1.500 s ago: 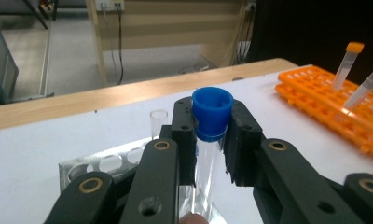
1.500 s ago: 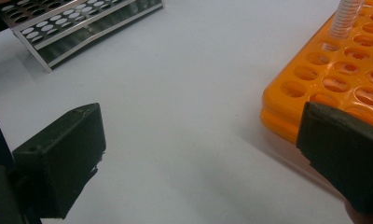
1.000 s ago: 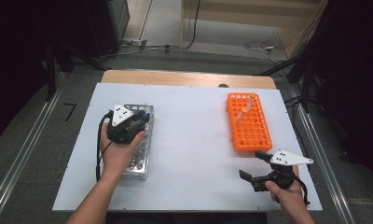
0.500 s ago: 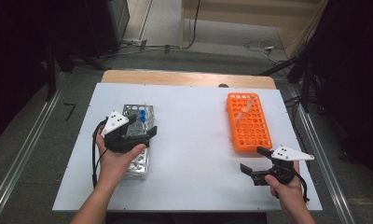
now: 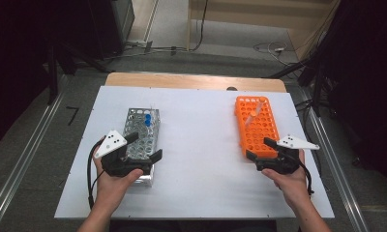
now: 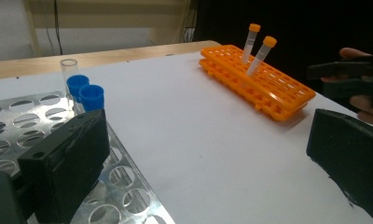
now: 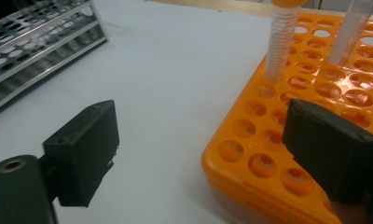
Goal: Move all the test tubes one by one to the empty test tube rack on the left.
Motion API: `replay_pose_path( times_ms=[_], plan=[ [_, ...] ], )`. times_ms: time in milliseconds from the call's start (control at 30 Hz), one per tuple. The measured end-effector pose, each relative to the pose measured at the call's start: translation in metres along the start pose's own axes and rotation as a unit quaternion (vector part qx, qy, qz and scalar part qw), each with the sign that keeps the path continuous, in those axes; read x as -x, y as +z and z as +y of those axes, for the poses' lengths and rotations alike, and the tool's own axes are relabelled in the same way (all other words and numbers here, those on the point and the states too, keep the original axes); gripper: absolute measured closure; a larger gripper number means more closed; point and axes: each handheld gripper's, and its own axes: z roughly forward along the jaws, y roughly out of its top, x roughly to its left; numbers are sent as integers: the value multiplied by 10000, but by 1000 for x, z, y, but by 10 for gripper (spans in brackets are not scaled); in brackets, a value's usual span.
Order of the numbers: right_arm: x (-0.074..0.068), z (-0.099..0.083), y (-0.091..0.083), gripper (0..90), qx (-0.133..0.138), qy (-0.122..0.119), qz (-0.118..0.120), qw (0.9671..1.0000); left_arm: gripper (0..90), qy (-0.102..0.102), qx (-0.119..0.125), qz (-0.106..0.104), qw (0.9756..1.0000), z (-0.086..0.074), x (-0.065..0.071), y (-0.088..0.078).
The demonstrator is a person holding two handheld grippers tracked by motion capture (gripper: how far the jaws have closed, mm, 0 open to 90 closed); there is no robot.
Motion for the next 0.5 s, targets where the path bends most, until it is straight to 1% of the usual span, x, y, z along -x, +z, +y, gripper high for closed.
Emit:
replay_pose_path(
  times_ms=[67, 133, 200, 233, 367, 400, 500],
  plan=[
    [3, 4, 8, 142, -4, 26, -118, 9999, 0, 9, -17, -3, 10000, -2, 2, -1],
    [5, 8, 15, 171, -2, 72, -187, 9998, 0, -15, -17, -19, 10000, -4, 2, -1],
    [9, 12, 23, 218, -14, 115, -283, 9995, 0, -50, -29, -23, 10000, -7, 3, -1],
    [11, 14, 27, 244, -23, 136, -340, 9993, 0, -30, -59, -29, 10000, -7, 2, -1],
    [18, 23, 42, 325, -79, 216, -592, 9980, 0, -59, -85, -55, 9999, -11, 3, 1],
    [19, 25, 45, 344, -100, 279, -634, 9976, 0, -54, -97, -54, 9999, -11, 3, 1],
    [24, 31, 53, 409, -90, 359, -728, 9967, 0, -56, -105, -71, 9999, -12, 4, 1]
  ],
)
